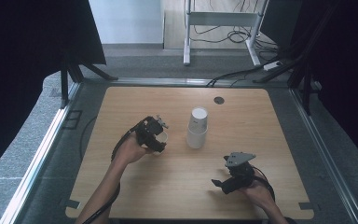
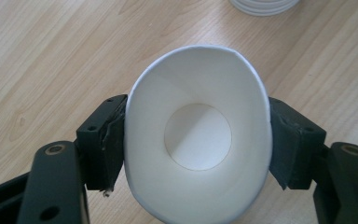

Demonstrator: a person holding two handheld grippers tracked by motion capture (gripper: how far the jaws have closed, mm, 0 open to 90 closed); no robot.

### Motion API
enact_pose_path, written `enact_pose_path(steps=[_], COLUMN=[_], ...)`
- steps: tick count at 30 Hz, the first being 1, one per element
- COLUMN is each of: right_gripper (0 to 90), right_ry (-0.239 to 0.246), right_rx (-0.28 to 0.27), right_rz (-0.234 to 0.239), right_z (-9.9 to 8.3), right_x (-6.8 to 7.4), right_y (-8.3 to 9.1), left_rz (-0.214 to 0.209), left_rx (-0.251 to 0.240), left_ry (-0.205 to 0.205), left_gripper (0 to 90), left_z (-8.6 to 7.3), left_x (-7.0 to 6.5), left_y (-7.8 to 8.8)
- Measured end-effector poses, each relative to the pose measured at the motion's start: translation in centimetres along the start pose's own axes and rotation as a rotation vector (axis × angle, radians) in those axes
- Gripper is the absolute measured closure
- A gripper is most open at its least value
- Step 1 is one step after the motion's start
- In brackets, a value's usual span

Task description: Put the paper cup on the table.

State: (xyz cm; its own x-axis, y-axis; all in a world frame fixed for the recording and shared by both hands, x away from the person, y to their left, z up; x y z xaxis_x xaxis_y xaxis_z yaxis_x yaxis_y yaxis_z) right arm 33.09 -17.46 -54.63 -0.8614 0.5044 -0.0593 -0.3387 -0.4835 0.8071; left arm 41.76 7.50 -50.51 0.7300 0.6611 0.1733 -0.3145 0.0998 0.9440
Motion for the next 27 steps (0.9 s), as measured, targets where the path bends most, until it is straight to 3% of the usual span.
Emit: enact_pose_path(steps=[15,20,23,27], right_gripper=[0.3,0.4,0.3,0.3], right_ry=[0.015,0.015,0.016,0.014], right_rx=[0.013,0.016,0.014,0.014], right_rz=[0.007,0.011,0.010,0.011], right_z=[-0.1,-0.1,-0.1,-0.1], right_x=[0.2,0.3,0.3,0.3], right_y=[-0.3,-0.3,-0.3,-0.3], left_rz=[-0.013,-0.016,-0.024,-0.035], left_rx=[0.007,0.013,0.000,-0.043], left_ry=[0.018,0.021,0.040,0.065], left_gripper=[27.7,21.7,14.6,13.1], left_z=[-0.1,0.0,0.1,0.3], left_x=[-0.1,0.0,0.0,0.2], left_y=[-1.2,-1.3,-1.2,-0.3])
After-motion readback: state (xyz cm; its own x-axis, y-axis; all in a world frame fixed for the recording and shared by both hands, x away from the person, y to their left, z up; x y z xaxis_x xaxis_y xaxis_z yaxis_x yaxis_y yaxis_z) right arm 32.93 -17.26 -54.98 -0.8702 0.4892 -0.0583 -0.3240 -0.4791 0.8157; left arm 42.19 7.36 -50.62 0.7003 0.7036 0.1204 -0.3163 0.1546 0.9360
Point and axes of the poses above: each handheld gripper's, and its own axes: y roughly backward along the jaws, z roughly out of its top, x roughly to its left, the point moved 9 cm from there along -y, roughly forward along the jaws, and after that the axes turned 10 degrees about x, right-handed, at the moved point
